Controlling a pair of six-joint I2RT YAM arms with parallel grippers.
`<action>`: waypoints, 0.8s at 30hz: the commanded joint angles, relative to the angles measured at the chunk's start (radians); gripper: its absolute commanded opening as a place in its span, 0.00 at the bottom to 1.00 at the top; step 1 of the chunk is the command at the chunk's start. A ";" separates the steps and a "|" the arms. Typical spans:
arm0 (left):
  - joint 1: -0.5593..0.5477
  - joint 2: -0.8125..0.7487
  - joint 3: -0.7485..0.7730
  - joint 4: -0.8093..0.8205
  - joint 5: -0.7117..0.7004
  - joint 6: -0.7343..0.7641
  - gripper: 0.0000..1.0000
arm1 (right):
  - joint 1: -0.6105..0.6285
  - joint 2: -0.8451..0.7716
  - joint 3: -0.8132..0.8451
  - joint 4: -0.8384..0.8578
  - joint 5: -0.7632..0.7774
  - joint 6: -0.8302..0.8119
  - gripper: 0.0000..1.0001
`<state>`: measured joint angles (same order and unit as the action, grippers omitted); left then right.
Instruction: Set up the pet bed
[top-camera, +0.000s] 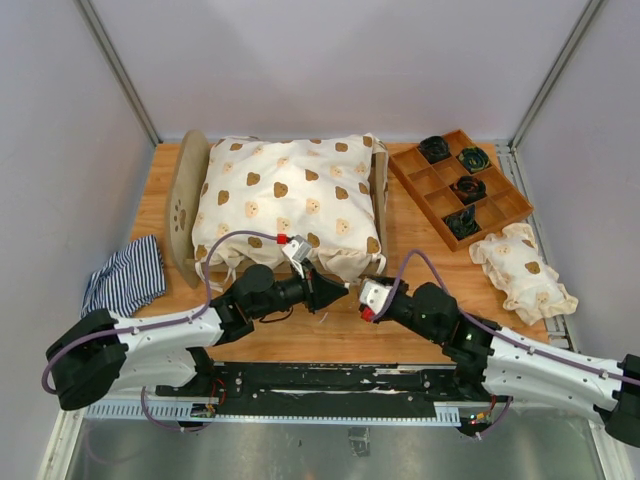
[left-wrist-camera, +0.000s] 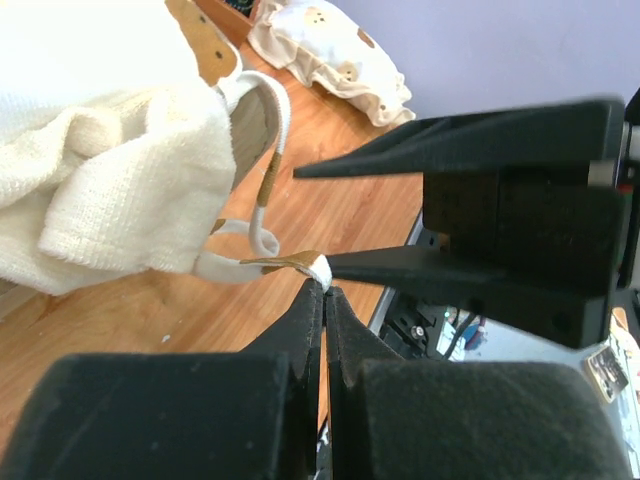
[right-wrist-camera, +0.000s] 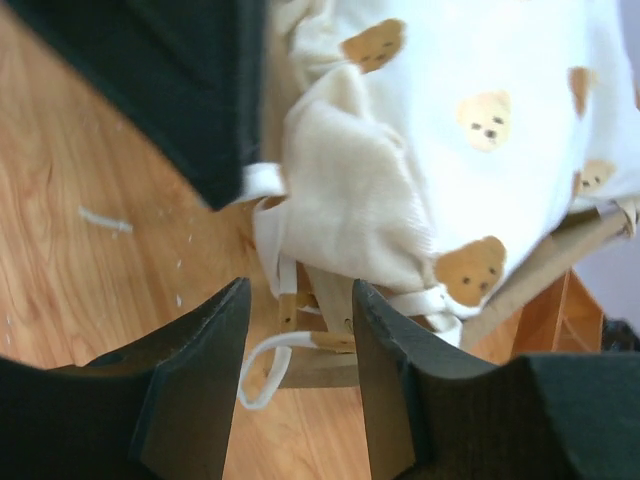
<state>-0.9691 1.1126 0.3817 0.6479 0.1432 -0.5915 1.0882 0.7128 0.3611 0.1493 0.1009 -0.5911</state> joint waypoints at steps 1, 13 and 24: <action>0.013 -0.043 -0.006 0.005 0.024 -0.003 0.00 | 0.016 -0.049 -0.036 0.106 0.173 0.405 0.48; 0.014 -0.062 -0.019 -0.004 0.016 -0.010 0.00 | 0.016 -0.023 -0.145 0.133 0.338 0.588 0.50; 0.014 -0.067 -0.029 -0.004 0.013 -0.012 0.00 | 0.016 0.118 -0.138 0.214 0.385 0.579 0.18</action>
<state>-0.9642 1.0634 0.3717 0.6380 0.1581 -0.6033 1.0885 0.8207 0.2138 0.3023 0.4366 -0.0189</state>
